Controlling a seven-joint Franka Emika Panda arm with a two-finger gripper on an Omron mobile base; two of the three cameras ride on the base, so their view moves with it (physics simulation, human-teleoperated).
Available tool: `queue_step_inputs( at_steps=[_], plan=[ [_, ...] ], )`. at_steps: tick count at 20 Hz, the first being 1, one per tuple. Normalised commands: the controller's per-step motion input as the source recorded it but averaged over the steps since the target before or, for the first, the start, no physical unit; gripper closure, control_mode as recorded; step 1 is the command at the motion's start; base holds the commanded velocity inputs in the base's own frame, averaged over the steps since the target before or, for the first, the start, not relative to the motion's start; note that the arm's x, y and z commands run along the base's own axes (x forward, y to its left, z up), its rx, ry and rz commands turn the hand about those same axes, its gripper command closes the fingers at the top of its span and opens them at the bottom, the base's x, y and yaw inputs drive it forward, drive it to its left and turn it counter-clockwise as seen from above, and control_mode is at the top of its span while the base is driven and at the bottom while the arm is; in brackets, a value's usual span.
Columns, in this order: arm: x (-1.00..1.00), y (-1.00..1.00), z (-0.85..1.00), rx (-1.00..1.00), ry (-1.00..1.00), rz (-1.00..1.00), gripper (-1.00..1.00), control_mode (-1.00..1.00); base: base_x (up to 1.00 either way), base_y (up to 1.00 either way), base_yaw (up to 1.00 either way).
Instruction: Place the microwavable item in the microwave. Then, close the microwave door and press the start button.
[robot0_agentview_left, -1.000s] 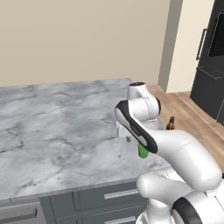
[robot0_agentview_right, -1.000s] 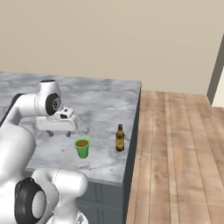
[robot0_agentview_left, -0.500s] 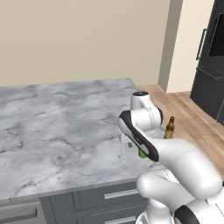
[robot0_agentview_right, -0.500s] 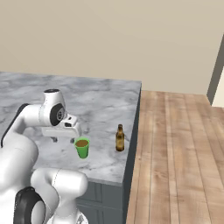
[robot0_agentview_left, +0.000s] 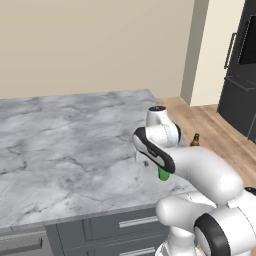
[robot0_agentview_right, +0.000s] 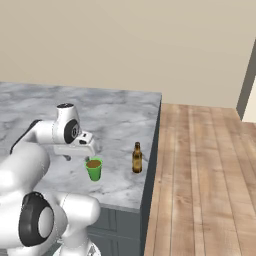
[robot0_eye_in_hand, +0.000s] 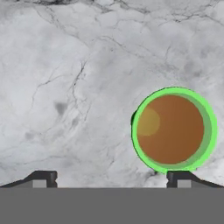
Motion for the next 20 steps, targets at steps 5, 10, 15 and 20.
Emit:
queue_step_inputs(
  at_steps=[5,10,15,20],
  plan=[
    [0.28,-0.16,-0.41,0.0,0.0,0.0,-1.0,-1.0,0.0,0.0,0.0],
    [0.24,-0.12,-0.38,0.0,0.0,0.0,-1.0,-1.0,0.0,0.0,0.0],
    [0.29,-0.01,-0.33,0.0,0.0,0.0,-1.0,-1.0,0.0,0.0,0.0],
    [0.12,0.0,-0.21,0.0,0.0,0.0,-1.0,-1.0,0.0,0.0,0.0]
  ],
)
